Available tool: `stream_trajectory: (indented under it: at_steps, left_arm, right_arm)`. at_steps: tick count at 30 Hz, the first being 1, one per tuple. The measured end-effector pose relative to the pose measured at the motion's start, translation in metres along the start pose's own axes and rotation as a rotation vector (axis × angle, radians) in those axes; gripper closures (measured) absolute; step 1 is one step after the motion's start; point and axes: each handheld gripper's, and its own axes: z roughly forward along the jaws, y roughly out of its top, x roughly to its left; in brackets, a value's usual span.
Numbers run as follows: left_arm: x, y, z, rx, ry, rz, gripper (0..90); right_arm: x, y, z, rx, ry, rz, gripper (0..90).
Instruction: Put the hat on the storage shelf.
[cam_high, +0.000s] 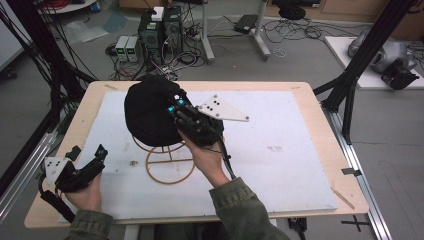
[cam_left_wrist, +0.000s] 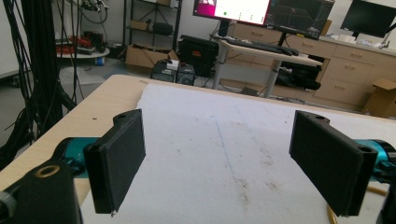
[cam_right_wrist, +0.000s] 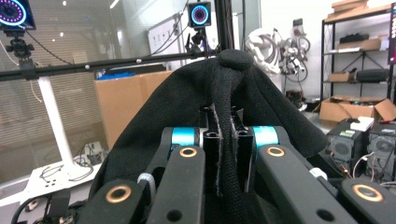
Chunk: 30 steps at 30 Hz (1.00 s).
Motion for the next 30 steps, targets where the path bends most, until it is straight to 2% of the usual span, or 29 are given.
stream_trajectory:
  at_steps: [7, 10, 15, 18, 25, 28, 30]
  left_arm:
    - [0.001, 0.0, 0.001, 0.004, -0.001, -0.008, 18.8]
    - [0.002, -0.001, 0.001, 0.008, -0.003, -0.021, 18.9]
    - [0.002, 0.0, 0.001, 0.006, -0.003, -0.021, 18.9]
    - [0.002, 0.0, 0.001, 0.012, -0.008, -0.025, 19.0]
    - [0.002, 0.001, 0.001, 0.007, -0.01, -0.026, 19.0]
    - [0.002, 0.001, 0.001, 0.002, -0.008, -0.029, 18.9]
    - [0.002, 0.001, 0.001, 0.002, -0.007, -0.029, 19.0]
  right_arm:
    - [0.002, 0.001, 0.005, 0.076, 0.032, -0.003, 86.7]
    - [0.001, 0.0, 0.009, 0.135, 0.042, -0.012, 86.0]
    - [0.001, 0.002, 0.01, 0.154, 0.043, -0.014, 86.0]
    - [0.001, 0.005, 0.011, 0.184, 0.05, -0.017, 85.0]
    - [0.001, 0.005, 0.011, 0.187, 0.043, -0.013, 82.0]
    - [0.0, 0.004, 0.011, 0.185, 0.059, -0.009, 72.4]
    - [0.0, 0.004, 0.01, 0.181, 0.051, -0.009, 67.8]
